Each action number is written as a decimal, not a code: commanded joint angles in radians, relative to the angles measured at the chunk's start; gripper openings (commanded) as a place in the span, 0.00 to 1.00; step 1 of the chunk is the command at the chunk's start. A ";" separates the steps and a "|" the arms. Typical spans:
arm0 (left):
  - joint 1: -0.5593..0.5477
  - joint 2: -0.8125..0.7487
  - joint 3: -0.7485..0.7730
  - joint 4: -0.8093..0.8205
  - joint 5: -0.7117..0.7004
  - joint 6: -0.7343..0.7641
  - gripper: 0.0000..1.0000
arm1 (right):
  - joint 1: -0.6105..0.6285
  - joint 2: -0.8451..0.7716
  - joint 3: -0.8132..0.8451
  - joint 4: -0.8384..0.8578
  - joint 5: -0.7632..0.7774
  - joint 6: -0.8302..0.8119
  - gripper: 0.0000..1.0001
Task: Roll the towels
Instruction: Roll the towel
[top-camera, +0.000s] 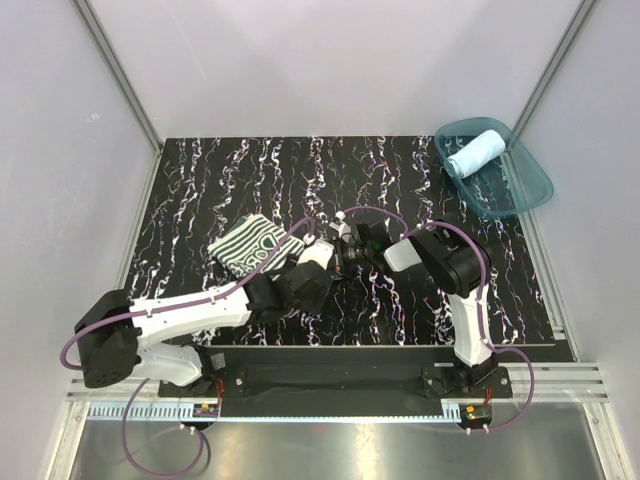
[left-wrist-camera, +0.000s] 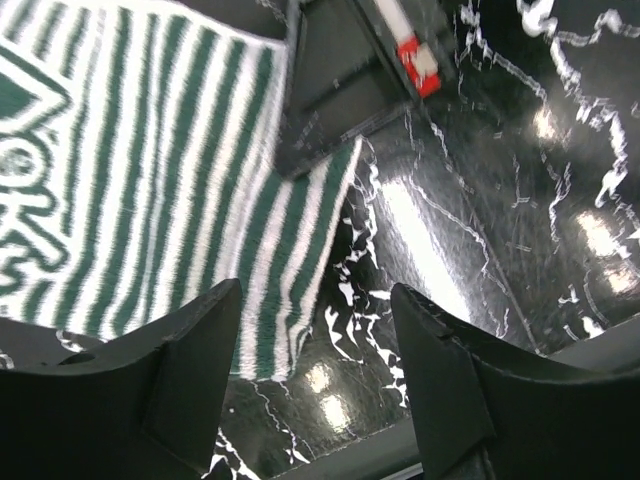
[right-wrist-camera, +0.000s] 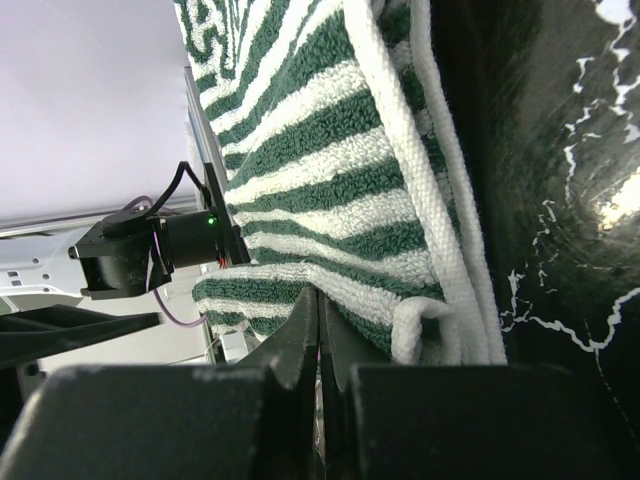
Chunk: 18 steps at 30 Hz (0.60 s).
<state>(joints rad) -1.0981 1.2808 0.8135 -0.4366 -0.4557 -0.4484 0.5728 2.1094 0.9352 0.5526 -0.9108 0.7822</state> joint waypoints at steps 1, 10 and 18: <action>-0.005 0.032 -0.022 0.075 0.048 -0.002 0.66 | -0.013 0.052 -0.010 -0.072 0.109 -0.041 0.00; -0.003 0.088 -0.103 0.101 0.042 -0.061 0.66 | -0.014 0.060 -0.009 -0.072 0.104 -0.038 0.00; -0.003 0.127 -0.164 0.113 0.046 -0.108 0.66 | -0.016 0.064 -0.004 -0.074 0.099 -0.037 0.00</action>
<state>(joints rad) -1.0981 1.3926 0.6853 -0.3492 -0.4183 -0.5152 0.5716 2.1128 0.9371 0.5529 -0.9154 0.7868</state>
